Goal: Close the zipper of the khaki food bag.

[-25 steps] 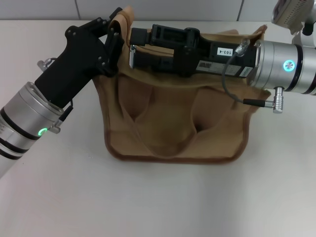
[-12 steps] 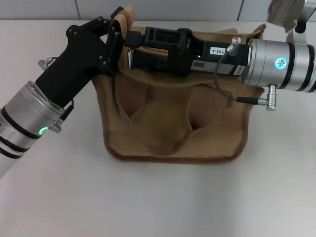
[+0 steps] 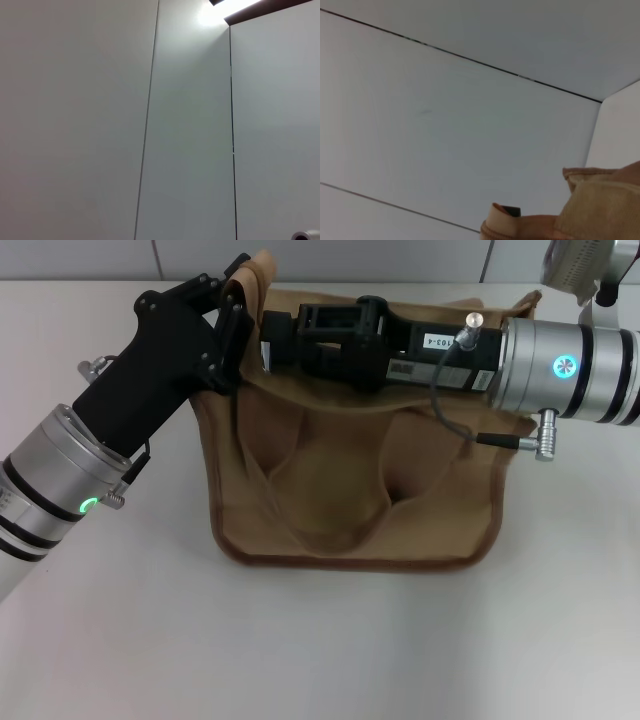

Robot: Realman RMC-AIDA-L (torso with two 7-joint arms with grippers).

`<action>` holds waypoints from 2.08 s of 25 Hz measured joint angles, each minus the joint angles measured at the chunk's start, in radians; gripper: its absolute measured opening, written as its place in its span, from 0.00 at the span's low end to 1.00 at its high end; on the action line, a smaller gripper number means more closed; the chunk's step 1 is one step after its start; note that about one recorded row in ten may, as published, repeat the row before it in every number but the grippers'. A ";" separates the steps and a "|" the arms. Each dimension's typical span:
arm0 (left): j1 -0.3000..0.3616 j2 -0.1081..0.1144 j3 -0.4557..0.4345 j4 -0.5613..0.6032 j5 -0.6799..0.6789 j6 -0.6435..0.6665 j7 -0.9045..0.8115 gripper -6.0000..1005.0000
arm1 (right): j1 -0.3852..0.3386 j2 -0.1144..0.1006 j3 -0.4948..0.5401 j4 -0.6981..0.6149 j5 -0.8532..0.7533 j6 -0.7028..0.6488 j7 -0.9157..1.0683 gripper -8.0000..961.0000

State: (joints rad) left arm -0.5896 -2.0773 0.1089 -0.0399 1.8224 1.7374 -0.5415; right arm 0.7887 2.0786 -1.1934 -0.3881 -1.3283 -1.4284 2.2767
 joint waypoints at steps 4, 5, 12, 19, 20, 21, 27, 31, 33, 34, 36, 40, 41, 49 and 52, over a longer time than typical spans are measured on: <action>-0.001 -0.001 0.000 -0.001 0.000 -0.001 0.000 0.03 | 0.004 0.001 -0.001 0.000 0.000 0.009 0.000 0.43; -0.002 -0.001 0.000 -0.002 0.000 -0.001 0.000 0.03 | 0.005 0.001 -0.002 0.002 0.000 0.012 0.000 0.41; -0.002 -0.001 0.000 -0.006 0.000 -0.003 0.000 0.03 | 0.029 0.001 -0.024 0.041 0.000 0.035 0.038 0.41; -0.007 -0.001 0.000 -0.008 0.000 -0.008 0.000 0.03 | 0.044 0.001 -0.028 0.041 0.000 0.036 0.040 0.40; -0.007 -0.001 0.000 -0.008 0.000 -0.008 0.000 0.03 | 0.044 0.001 -0.028 0.042 -0.002 0.036 0.040 0.40; -0.007 -0.001 0.000 -0.009 0.000 -0.008 0.000 0.03 | 0.044 0.000 -0.028 0.041 -0.004 0.036 0.040 0.40; -0.007 -0.001 0.000 -0.009 0.000 -0.008 0.000 0.03 | 0.051 -0.002 -0.027 0.037 -0.030 0.037 0.040 0.38; -0.007 -0.001 0.000 -0.011 0.000 -0.008 0.000 0.03 | 0.050 -0.002 -0.021 0.038 -0.037 0.038 0.039 0.31; -0.007 -0.001 0.000 -0.011 0.000 -0.008 0.000 0.03 | 0.048 -0.002 -0.020 0.038 -0.038 0.038 0.039 0.25; -0.007 -0.001 0.000 -0.011 0.001 -0.008 0.000 0.03 | 0.047 -0.004 -0.020 0.038 -0.038 0.038 0.037 0.22; -0.007 -0.001 0.000 -0.011 0.001 -0.008 0.000 0.03 | 0.047 -0.005 -0.020 0.038 -0.038 0.039 0.037 0.20; -0.007 -0.001 0.000 -0.012 0.001 -0.008 0.000 0.03 | 0.041 -0.006 -0.021 0.039 -0.039 0.040 0.038 0.15; -0.007 -0.001 0.000 -0.011 0.001 -0.008 0.000 0.03 | 0.037 -0.007 -0.020 0.039 -0.039 0.040 0.038 0.14; -0.005 -0.001 0.000 -0.011 0.001 -0.011 0.001 0.03 | 0.006 -0.012 -0.017 0.034 -0.033 0.033 0.039 0.05; -0.004 -0.001 0.000 -0.011 0.000 -0.013 0.002 0.03 | -0.001 -0.014 -0.015 0.029 -0.032 0.030 0.038 0.04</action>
State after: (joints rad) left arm -0.5933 -2.0785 0.1089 -0.0506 1.8225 1.7242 -0.5394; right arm 0.7882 2.0650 -1.2085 -0.3592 -1.3603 -1.3988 2.3147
